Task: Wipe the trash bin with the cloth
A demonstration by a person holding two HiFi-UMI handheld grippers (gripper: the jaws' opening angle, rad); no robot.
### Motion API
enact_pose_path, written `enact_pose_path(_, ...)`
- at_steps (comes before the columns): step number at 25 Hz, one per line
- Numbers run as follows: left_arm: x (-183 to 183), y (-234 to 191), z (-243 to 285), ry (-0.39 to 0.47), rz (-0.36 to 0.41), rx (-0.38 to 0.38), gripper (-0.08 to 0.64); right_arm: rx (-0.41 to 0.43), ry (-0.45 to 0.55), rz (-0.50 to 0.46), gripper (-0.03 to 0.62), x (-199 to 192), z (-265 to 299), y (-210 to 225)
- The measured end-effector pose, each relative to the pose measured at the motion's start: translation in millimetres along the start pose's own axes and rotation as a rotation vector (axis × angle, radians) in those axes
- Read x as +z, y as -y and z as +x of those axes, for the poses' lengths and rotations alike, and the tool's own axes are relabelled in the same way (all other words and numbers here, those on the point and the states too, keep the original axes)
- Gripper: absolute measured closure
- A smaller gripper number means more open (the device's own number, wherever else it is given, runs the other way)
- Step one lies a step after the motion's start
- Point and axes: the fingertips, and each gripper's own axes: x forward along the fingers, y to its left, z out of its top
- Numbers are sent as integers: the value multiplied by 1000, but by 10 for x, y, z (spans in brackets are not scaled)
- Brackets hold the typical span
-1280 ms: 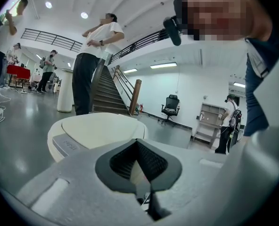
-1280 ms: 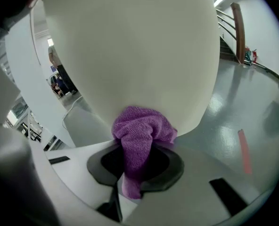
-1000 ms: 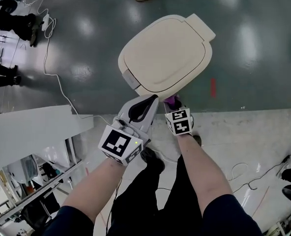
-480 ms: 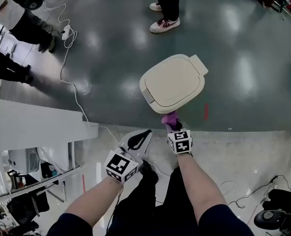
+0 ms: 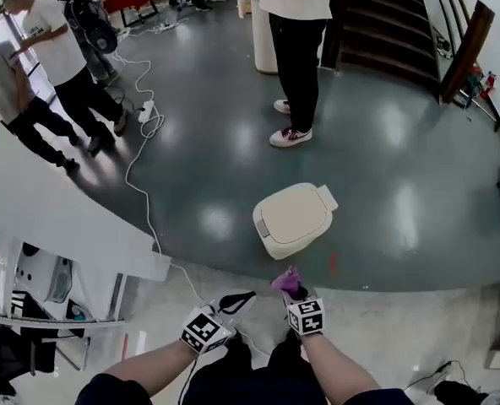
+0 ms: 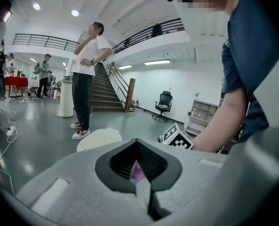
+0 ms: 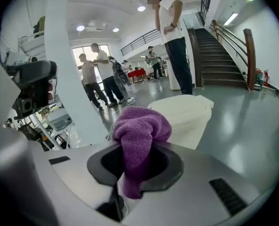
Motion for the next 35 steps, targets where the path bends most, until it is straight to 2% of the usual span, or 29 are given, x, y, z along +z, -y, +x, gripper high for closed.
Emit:
enact_pose_path(3, 346, 255, -93, 65, 22, -26, 572, 33, 24, -59, 515, 348, -360, -158)
enact_pose_path(7, 727, 724, -251, 93, 13, -50, 572, 86, 69, -129, 515, 796, -1037, -377)
enact_pose_path(10, 884, 842, -310, 121, 24, -60, 572, 120, 136, -179, 515, 1133, -1393, -532)
enact_pose_path(15, 1148, 973, -372, 184, 43, -72, 572, 142, 231, -236, 515, 1482, -1923, -711)
enact_pose_path(24, 1654, 1325, -520, 282, 74, -130, 572, 193, 349, -292, 515, 1831, -2659, -1061)
enact_pose_path(29, 1913, 1438, -651, 315, 60, -161, 572, 241, 417, -283, 515, 2066, -2953, -1301)
enact_pose_path(35, 1872, 1500, -687, 320, 57, -156, 572, 258, 427, -262, 515, 2044, -2969, -1422)
